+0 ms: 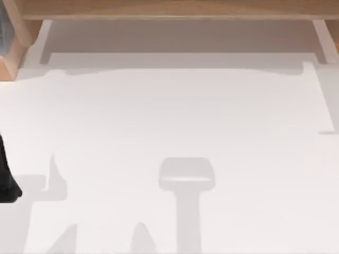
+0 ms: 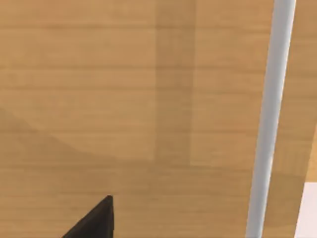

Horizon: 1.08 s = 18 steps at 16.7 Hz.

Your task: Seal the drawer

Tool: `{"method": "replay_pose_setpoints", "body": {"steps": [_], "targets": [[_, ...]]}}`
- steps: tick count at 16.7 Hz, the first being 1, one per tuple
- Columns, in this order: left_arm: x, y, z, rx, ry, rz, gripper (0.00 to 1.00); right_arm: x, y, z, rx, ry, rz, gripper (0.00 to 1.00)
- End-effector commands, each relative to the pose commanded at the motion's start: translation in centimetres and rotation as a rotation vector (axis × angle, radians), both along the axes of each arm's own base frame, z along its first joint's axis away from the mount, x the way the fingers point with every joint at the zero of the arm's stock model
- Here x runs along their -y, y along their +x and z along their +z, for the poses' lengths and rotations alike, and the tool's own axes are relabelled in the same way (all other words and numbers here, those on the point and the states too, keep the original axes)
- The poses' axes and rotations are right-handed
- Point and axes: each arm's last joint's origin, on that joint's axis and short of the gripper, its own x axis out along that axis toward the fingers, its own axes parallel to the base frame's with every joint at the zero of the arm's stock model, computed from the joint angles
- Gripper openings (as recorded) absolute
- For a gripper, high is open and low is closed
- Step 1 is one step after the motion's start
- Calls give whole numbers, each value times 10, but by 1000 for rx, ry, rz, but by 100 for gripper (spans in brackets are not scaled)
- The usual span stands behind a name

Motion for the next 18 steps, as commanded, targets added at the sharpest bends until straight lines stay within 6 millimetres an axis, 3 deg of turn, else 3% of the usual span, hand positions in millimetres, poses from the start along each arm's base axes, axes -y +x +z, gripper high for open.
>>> {"method": "replay_pose_setpoints", "body": {"steps": [4, 17, 18], "targets": [[0, 0, 0, 0, 0, 0, 100, 0, 3, 0, -1, 0, 0, 100], [0, 0, 0, 0, 0, 0, 100, 0, 3, 0, -1, 0, 0, 2], [0, 0, 0, 0, 0, 0, 100, 0, 3, 0, -1, 0, 0, 0]]}}
